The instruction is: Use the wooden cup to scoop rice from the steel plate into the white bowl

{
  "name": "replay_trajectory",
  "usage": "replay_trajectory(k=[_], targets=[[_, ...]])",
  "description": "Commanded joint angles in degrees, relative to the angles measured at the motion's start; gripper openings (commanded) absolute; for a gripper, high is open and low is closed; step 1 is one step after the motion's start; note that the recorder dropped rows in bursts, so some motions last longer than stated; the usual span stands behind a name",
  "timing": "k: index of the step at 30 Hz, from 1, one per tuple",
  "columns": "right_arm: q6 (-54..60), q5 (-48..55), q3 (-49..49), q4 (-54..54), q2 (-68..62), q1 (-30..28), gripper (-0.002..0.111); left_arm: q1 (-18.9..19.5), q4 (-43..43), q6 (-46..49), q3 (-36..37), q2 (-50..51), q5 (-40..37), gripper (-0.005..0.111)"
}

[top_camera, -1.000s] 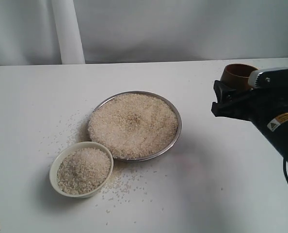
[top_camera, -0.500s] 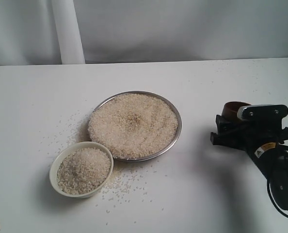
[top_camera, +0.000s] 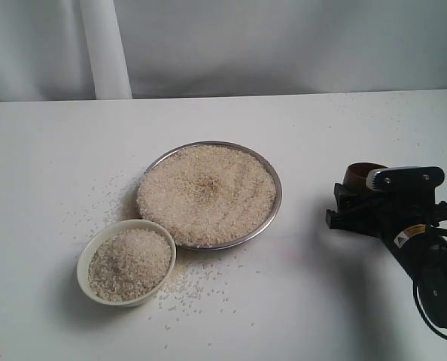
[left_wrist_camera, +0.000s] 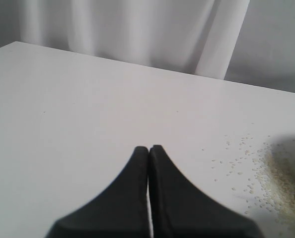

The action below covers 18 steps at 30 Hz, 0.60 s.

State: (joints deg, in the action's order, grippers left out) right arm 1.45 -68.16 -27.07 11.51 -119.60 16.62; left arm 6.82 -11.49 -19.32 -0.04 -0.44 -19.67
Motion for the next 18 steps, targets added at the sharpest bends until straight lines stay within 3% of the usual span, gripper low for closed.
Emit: replay_trajectory(k=[1, 18], targets=[[0.30, -1.81, 0.30, -0.80, 0.22, -0.05, 0.000, -0.08, 0.21, -0.13, 0.04, 0.44, 0.36, 0.000], [0.30, 1.63, 0.30, -1.20, 0.22, -0.05, 0.000, -0.08, 0.21, -0.13, 0.04, 0.44, 0.36, 0.000]])
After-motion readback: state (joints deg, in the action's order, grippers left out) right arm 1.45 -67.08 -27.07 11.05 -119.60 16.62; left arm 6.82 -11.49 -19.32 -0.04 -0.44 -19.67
